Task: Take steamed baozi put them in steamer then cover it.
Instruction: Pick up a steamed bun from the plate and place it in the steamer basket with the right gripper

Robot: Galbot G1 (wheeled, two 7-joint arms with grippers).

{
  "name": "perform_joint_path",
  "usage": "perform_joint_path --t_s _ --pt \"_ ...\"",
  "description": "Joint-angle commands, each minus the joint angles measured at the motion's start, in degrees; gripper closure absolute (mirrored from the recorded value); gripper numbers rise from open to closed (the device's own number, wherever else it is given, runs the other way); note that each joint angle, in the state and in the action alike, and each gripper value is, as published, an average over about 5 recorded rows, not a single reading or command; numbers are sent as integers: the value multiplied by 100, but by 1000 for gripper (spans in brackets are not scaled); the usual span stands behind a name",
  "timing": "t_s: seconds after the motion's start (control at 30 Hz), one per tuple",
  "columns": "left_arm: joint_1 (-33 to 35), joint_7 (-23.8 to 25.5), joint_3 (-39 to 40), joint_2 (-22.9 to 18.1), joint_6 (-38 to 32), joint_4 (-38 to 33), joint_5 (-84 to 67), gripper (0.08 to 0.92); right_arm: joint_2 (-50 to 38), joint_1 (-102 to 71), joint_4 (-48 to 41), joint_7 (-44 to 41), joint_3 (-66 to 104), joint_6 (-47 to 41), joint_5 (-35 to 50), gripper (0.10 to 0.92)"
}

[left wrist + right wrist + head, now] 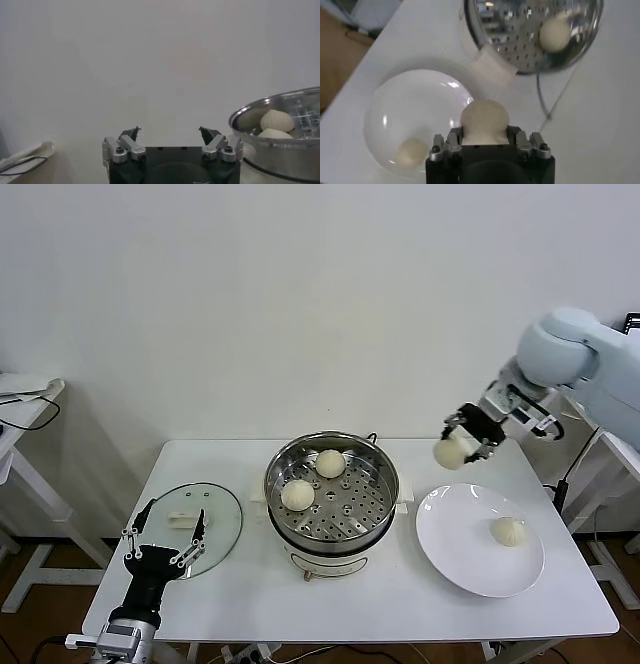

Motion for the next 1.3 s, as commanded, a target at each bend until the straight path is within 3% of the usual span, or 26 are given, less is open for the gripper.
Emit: perform_joint_path --t_s 0.03,0.5,1.0,1.3 --pt "-20 11 -9 4 -8 24 -10 177 1235 764 355 750 -845 1533 -675 431" --pt "-61 54 -117 13 -32 112 -54 177 2306 -188 -140 1198 -733 2005 -1589 431" --pt "-182 72 -177 33 -12 224 -136 177 2605 -286 139 1160 -1098 1644 -786 431" --pt "-184 81 -219 41 -14 246 -150 177 2932 -452 -137 933 -1158 1378 -745 431"
